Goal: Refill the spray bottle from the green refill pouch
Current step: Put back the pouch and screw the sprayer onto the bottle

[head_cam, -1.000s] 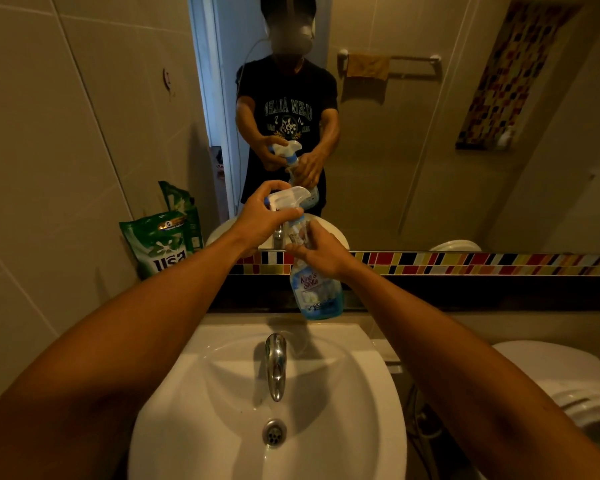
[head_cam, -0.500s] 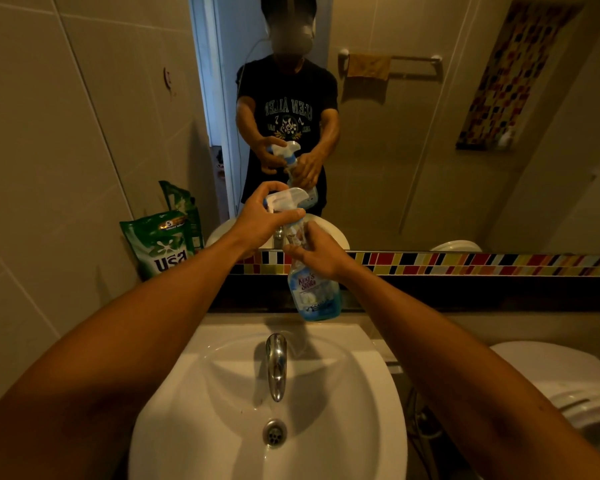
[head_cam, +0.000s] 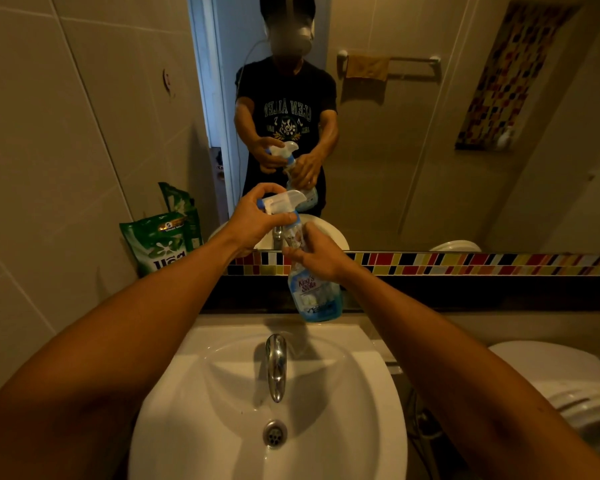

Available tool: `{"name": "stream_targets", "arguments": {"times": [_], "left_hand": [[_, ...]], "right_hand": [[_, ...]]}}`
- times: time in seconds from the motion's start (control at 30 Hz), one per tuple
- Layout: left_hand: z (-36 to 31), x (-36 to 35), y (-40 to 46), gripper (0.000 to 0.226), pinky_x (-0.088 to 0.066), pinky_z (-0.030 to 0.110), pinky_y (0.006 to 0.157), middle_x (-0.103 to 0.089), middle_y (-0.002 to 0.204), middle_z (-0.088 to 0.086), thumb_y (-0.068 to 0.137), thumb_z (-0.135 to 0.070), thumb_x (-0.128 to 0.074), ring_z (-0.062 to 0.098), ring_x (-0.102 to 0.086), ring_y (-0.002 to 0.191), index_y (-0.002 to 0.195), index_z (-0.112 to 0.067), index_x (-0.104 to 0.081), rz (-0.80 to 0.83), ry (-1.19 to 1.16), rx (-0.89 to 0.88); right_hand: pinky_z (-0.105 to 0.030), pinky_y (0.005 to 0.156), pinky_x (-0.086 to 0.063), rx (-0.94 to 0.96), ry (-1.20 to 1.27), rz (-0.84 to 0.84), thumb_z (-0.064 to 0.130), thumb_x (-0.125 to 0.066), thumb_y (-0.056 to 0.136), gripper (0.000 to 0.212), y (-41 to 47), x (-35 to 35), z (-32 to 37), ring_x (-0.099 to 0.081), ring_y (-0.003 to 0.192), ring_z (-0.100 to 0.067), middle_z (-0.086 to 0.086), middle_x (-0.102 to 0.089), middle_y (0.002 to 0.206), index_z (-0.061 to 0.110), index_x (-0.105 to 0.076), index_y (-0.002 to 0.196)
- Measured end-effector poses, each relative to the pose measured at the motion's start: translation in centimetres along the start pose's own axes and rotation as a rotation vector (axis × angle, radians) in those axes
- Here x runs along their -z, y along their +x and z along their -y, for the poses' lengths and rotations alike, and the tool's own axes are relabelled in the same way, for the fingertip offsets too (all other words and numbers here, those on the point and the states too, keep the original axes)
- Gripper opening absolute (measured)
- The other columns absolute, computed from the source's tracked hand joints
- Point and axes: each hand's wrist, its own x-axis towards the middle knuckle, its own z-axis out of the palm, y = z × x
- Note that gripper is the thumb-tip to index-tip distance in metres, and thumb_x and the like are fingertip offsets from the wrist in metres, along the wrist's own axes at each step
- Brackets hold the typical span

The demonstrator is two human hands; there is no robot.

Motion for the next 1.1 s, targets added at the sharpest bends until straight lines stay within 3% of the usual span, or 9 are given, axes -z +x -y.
{"name": "stream_targets", "arguments": {"times": [0.13,0.37,0.53,0.67,0.77,0.9,1.0,1.1], "left_hand": [[0.0,0.2,0.0,0.047,-0.048,0.015,0.052,-0.059,0.1,0.004,0.075,-0.003,-0.081,0.008,-0.059,0.069,0.112,-0.019,-0.058,0.051,-0.058,0.032],[-0.7,0.5,0.1,0.048,-0.051,0.016,0.053,-0.058,0.108,0.009,0.078,-0.001,-0.078,0.01,-0.063,0.071,0.117,-0.019,-0.055,0.139,-0.072,0.07],[-1.1,0.2,0.0,0.05,-0.051,0.016,0.055,-0.059,0.109,0.005,0.077,-0.002,-0.078,0.014,-0.062,0.082,0.119,-0.016,-0.054,0.16,-0.072,0.08],[-0.8,-0.3,-0.3,0.058,-0.052,0.017,0.06,-0.061,0.114,0.008,0.077,-0.006,-0.079,0.013,-0.064,0.086,0.128,-0.018,-0.053,0.161,0.003,0.063],[-0.3,-0.4,-0.5,0.067,-0.053,0.026,0.071,-0.062,0.119,0.008,0.081,-0.002,-0.071,0.016,-0.065,0.096,0.139,-0.026,-0.045,0.149,-0.05,0.13],[2.1,-0.1,-1.8,0.054,-0.051,0.029,0.08,-0.065,0.117,0.003,0.087,-0.009,-0.063,0.018,-0.064,0.105,0.137,-0.025,-0.048,0.06,0.004,0.202],[5.4,-0.4,-3.3,0.043,-0.056,0.038,0.092,-0.068,0.114,0.005,0.09,-0.007,-0.063,0.018,-0.065,0.107,0.131,-0.016,-0.056,0.017,0.069,0.235],[8.4,-1.7,-4.6,0.044,-0.053,0.038,0.095,-0.067,0.116,0.008,0.09,-0.008,-0.064,0.023,-0.063,0.11,0.133,-0.013,-0.055,0.015,0.096,0.337]], "right_hand": [[-0.044,0.092,-0.06,-0.017,0.063,0.048,0.03,-0.072,0.096,0.04,-0.3,0.4,0.2,-0.071,0.102,-0.019,-0.004,-0.07,0.114,0.014,-0.052,0.127],[-0.026,0.074,-0.062,-0.078,0.196,0.141,0.017,-0.074,0.094,0.042,-1.0,2.0,1.1,-0.075,0.09,-0.016,-0.008,-0.075,0.11,0.009,-0.056,0.131],[-0.042,0.089,-0.062,-0.108,0.221,0.149,0.018,-0.076,0.092,0.041,-0.9,2.1,0.8,-0.075,0.1,-0.028,-0.009,-0.075,0.11,0.011,-0.058,0.129],[-0.044,0.094,-0.061,-0.103,0.187,0.117,0.02,-0.073,0.095,0.038,-0.9,1.9,0.2,-0.073,0.104,-0.024,-0.005,-0.074,0.113,0.015,-0.059,0.129],[-0.05,0.098,-0.059,-0.114,0.151,0.059,0.027,-0.075,0.093,0.04,-0.8,2.0,-0.7,-0.072,0.108,-0.022,-0.005,-0.074,0.117,0.016,-0.062,0.13],[-0.049,0.096,-0.059,-0.136,0.097,-0.041,0.026,-0.081,0.088,0.043,-0.7,2.7,-2.0,-0.072,0.104,-0.02,-0.005,-0.074,0.114,0.013,-0.064,0.125],[-0.048,0.097,-0.059,-0.123,0.054,-0.095,0.025,-0.084,0.085,0.057,-0.6,3.0,-2.9,-0.07,0.108,-0.02,-0.004,-0.072,0.119,0.014,-0.06,0.135],[-0.046,0.099,-0.058,-0.134,0.109,-0.115,0.016,-0.082,0.087,0.054,-0.6,3.2,-3.4,-0.068,0.111,-0.02,-0.004,-0.07,0.123,0.014,-0.058,0.135]]}}
